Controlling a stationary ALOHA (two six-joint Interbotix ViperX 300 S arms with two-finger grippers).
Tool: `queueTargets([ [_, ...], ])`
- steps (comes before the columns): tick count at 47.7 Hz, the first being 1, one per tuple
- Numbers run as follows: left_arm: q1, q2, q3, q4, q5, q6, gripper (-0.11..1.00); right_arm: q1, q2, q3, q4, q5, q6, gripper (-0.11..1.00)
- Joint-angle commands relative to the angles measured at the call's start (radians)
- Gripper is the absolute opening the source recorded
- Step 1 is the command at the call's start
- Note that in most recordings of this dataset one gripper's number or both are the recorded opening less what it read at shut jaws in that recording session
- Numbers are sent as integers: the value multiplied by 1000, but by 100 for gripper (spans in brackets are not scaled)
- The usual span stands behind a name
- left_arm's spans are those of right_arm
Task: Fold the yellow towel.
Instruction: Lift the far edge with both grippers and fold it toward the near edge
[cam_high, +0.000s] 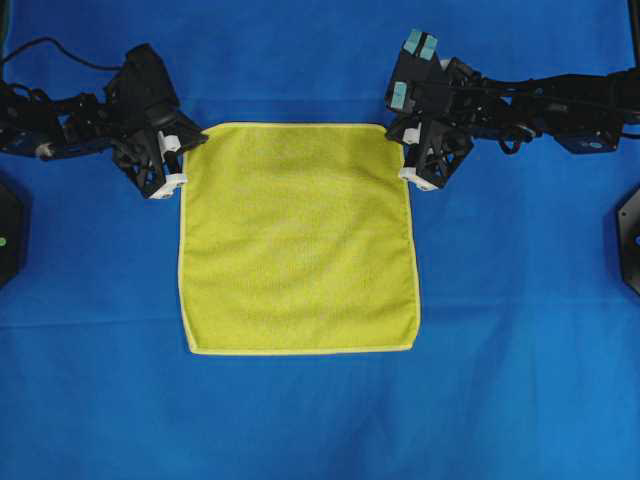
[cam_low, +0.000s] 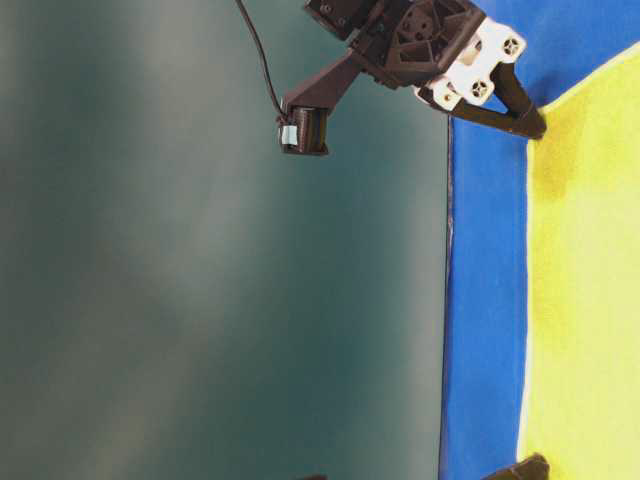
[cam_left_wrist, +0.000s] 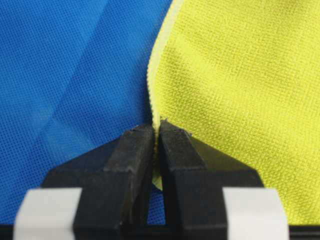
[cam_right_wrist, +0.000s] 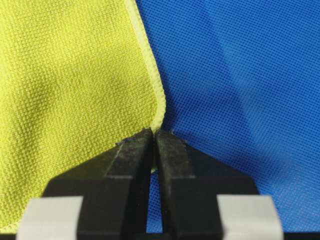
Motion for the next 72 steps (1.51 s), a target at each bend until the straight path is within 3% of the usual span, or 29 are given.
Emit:
queueTargets([
  [1, -3, -35, -28, -2, 32, 9, 1, 0, -26, -14, -2, 2, 2, 3],
  [13, -3, -176, -91, -2, 227, 40, 1, -5, -135, -17, -2, 95, 6, 3],
  [24, -11, -238, -75, -2, 261, 31, 1, -2, -170, -18, -2, 123, 11, 3],
  [31, -61, -252, -55, -3, 264, 21, 1, 26, -178, -18, 2, 127, 17, 3],
  [40, -193, -278, -38, -3, 288, 2, 1, 120, -219, -11, 23, 149, 26, 3],
  [47, -328, -284, -38, -3, 339, -57, 1, 225, -241, 0, 35, 189, 67, 3],
  [65, -653, -230, -77, -3, 350, -285, 1, 511, -241, 20, 35, 281, 287, 3],
  [72, -726, -189, -115, -3, 351, -316, 1, 583, -238, 20, 34, 276, 351, 3],
])
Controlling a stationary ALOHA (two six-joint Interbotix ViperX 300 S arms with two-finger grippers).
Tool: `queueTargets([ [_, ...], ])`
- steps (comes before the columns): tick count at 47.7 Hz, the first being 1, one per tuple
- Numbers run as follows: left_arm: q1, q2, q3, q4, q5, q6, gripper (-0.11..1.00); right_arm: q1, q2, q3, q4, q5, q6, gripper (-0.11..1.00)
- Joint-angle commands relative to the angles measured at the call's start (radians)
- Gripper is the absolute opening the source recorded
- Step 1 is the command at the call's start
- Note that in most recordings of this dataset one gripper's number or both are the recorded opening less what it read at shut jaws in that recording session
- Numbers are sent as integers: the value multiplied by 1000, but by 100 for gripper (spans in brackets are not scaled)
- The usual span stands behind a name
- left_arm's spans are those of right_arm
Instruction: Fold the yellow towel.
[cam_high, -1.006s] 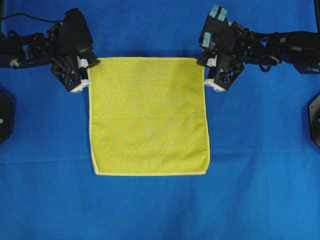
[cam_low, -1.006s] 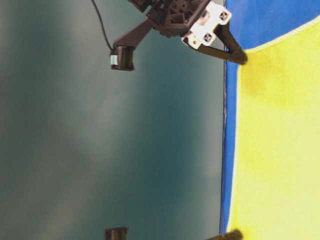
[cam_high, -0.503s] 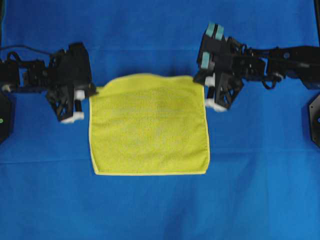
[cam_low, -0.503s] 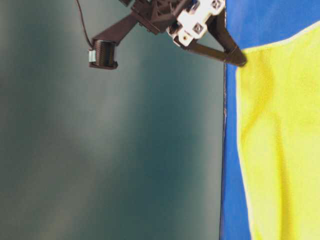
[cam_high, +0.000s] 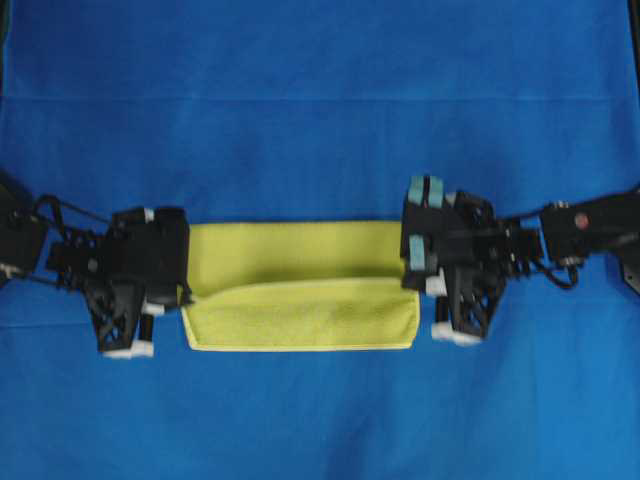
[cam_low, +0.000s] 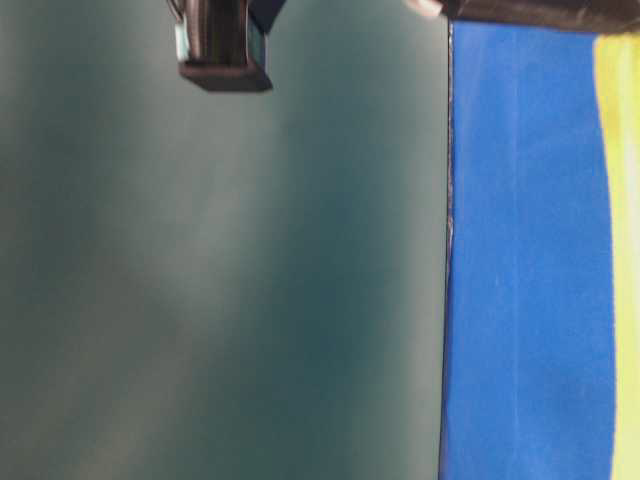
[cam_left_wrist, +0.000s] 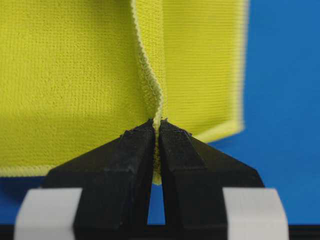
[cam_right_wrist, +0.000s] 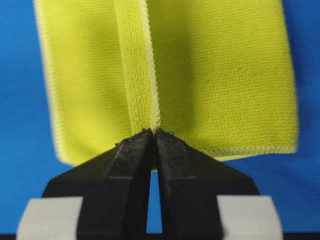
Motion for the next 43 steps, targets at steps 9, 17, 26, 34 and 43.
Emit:
queueTargets([
  [9, -98, 64, -77, -2, 0, -8, 1, 95, -6, -17, 2, -25, 40, 3],
  [17, -114, 80, -78, -2, 0, -8, 1, 109, 3, -17, 3, -35, 43, 3],
  [26, -103, 80, -72, -2, 0, -8, 1, 109, 23, -21, 2, -57, 44, 3],
  [34, -83, 80, -72, -2, 0, -8, 1, 109, 40, -28, 3, -67, 46, 3],
  [43, -80, 72, -78, -2, 0, -6, 18, 109, 52, -51, 2, -74, 46, 30],
])
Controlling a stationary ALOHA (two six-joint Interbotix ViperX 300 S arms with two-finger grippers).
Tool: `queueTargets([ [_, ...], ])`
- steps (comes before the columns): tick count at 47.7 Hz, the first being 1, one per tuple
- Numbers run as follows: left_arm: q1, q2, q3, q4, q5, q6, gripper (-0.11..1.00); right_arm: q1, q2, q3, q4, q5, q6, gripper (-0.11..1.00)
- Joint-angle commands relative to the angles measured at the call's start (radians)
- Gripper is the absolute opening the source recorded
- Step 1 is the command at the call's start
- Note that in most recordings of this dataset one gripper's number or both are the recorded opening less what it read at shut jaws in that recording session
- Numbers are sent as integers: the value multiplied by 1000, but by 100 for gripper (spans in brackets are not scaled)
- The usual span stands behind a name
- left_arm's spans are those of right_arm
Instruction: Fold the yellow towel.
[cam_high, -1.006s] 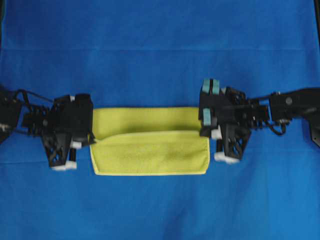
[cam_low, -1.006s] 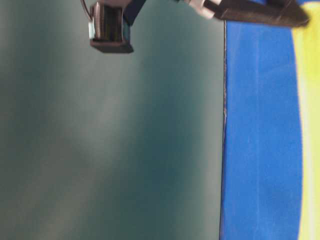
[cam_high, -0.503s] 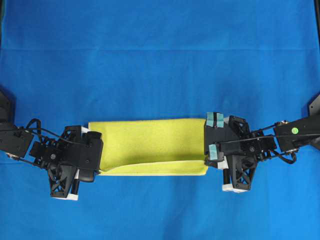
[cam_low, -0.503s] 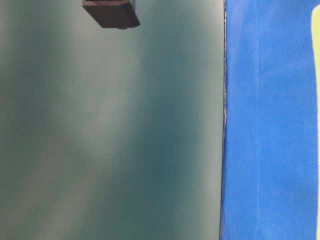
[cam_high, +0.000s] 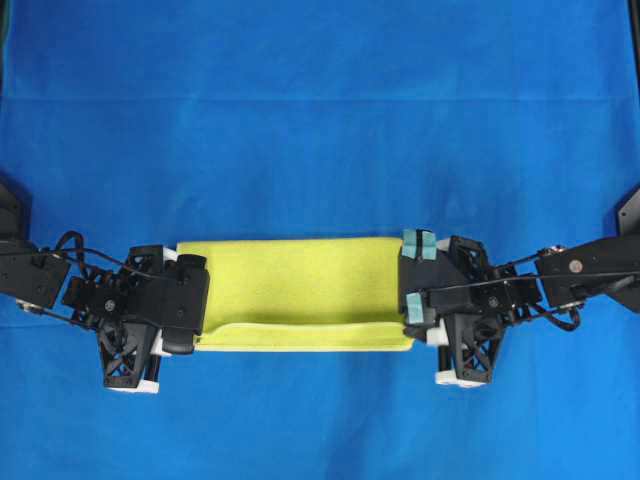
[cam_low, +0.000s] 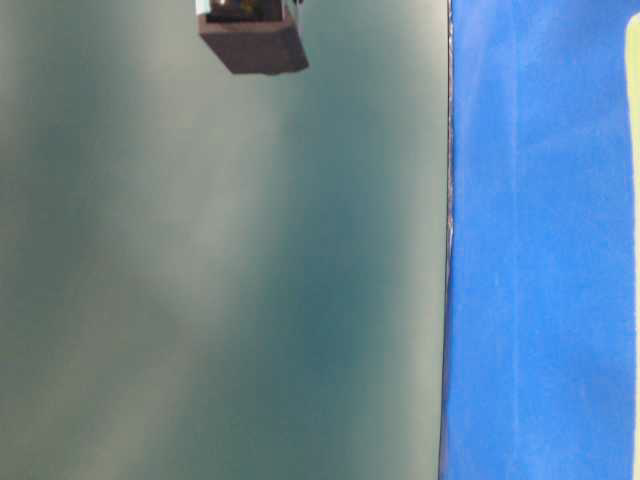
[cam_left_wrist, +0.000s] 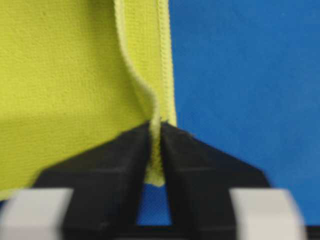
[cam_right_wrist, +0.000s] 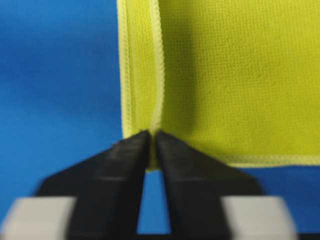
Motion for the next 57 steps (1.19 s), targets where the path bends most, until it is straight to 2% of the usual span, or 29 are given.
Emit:
queueTargets([
  [1, 5, -18, -15, -2, -3, 2, 24, 5, -9, -31, 3, -6, 0, 36],
  [4, 5, -32, -15, -2, 2, 8, 44, 8, -14, -37, 2, 2, 0, 55],
  [6, 5, -48, -17, -2, 8, 12, 58, 11, -25, -43, 2, 12, 0, 63],
  [8, 5, -72, -17, -2, 23, 18, 69, 12, -38, -48, 0, 25, 0, 64],
  [11, 9, -106, -17, -2, 43, 23, 82, 12, -66, -52, -3, 44, -3, 58],
  [18, 54, -167, -2, -2, 54, 54, 78, -28, -124, -43, -44, 66, -5, 59],
  [26, 161, -166, 15, -2, 54, 97, 78, -141, -124, -26, -69, 83, -3, 59],
  [31, 193, -141, 14, 0, 52, 115, 78, -187, -106, -14, -87, 78, -3, 59],
  [45, 252, -38, 26, 0, 28, 164, 78, -259, 12, 2, -98, 34, -5, 59],
  [57, 314, 2, 74, 0, -43, 170, 78, -313, 63, 35, -98, -18, -5, 59],
])
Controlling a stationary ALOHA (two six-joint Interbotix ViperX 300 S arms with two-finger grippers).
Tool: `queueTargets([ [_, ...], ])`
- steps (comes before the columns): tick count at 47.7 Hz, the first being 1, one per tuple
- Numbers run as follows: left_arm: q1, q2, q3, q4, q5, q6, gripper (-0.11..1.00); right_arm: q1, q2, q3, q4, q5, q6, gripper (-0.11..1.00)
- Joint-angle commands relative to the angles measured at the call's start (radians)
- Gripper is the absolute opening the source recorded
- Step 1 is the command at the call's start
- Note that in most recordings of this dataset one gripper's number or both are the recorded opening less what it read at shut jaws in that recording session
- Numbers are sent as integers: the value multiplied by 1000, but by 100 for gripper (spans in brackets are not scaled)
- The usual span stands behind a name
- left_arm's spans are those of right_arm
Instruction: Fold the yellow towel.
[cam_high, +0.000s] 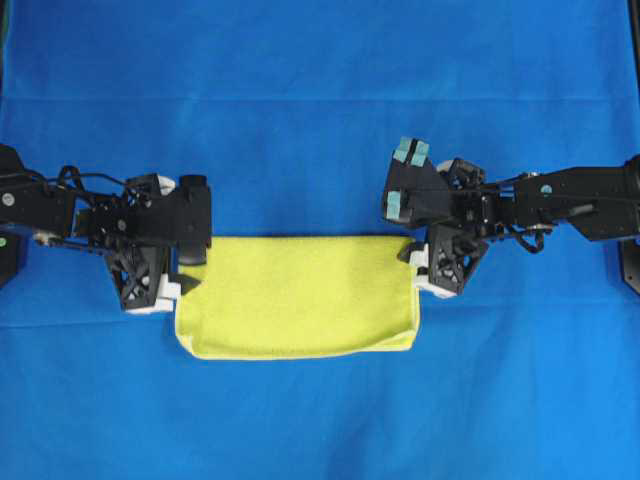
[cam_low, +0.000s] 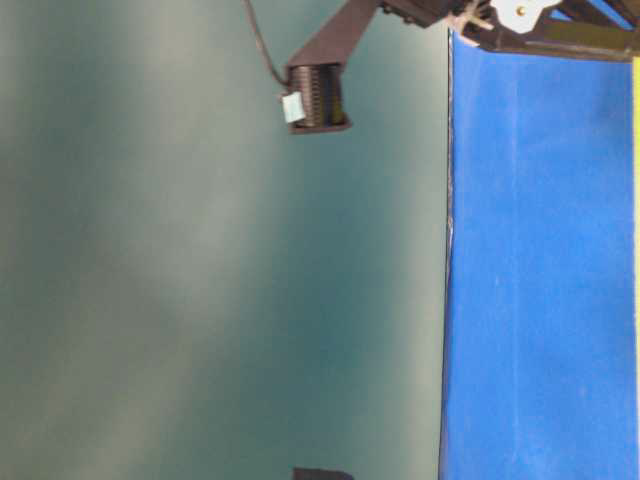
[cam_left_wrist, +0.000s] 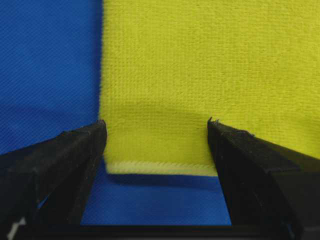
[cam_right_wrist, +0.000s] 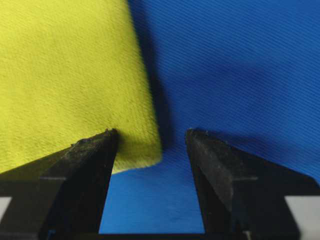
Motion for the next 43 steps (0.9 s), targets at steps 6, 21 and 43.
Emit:
queueTargets([
  [6, 17, -9, -2, 0, -20, 3, 75, -11, -8, 0, -3, -21, -3, 58],
  [21, 17, -8, -35, -2, 48, 8, 20, -11, -18, -2, -3, -15, -18, 12],
  [43, 5, -124, -149, 0, 298, -11, 2, -11, -189, -3, -3, 77, -17, 3],
])
